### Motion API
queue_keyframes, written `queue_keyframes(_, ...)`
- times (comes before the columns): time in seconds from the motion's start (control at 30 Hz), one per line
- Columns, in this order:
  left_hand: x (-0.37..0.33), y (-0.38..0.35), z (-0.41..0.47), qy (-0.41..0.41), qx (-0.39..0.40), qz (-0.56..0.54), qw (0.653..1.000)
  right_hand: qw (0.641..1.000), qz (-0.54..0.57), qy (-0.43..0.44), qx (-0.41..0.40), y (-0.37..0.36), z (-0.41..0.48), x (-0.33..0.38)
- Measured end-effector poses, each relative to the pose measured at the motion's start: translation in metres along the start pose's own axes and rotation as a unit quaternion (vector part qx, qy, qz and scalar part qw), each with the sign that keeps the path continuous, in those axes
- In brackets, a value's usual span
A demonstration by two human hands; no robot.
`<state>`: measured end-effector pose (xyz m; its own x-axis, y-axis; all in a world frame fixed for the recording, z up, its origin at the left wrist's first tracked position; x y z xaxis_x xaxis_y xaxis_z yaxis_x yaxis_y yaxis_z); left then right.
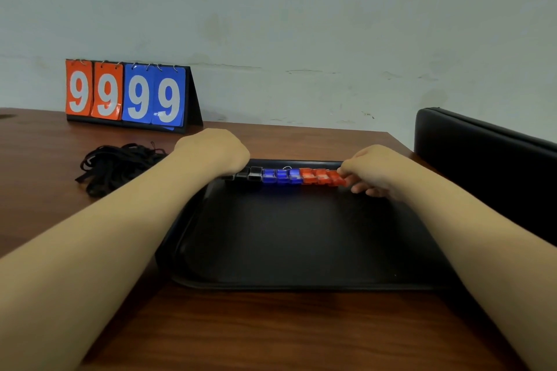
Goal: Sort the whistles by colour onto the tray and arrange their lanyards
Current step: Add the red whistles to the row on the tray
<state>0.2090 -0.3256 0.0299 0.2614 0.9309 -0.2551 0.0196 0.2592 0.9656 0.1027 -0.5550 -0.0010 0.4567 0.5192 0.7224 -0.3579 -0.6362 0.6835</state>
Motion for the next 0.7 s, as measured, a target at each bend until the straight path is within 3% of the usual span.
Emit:
queue_keyframes(0.07, 0.0039, -0.0041, 0.0022, 0.016, 0.028, -0.022, 0.999, 1.000, -0.010, 0.006, 0.002, -0.0004, 0.0004, 0.0009)
queue_keyframes(0.23, -0.0053, -0.0063, 0.0054, -0.032, 0.029, 0.068, 0.997, 1.000, -0.022, 0.002, 0.003, -0.0014, 0.0017, 0.0002)
queue_keyframes(0.53, -0.0009, -0.0050, 0.0042, -0.016, 0.010, -0.012, 1.000, 0.999, -0.046, 0.022, 0.008, -0.0039, 0.0014, 0.0053)
queue_keyframes(0.7, -0.0014, -0.0052, 0.0082, -0.024, 0.025, 0.016, 0.999, 0.999, -0.031, 0.020, 0.001, -0.0007, 0.0007, 0.0042)
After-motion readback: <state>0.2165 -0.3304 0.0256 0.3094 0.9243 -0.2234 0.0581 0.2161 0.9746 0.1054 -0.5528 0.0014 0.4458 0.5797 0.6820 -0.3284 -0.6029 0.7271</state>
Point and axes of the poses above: each hand's wrist, its own z-axis towards the middle knuckle, its own y-axis out of the back of the hand, x = y × z, the point moved 10 cm from there along z, towards the middle knuckle
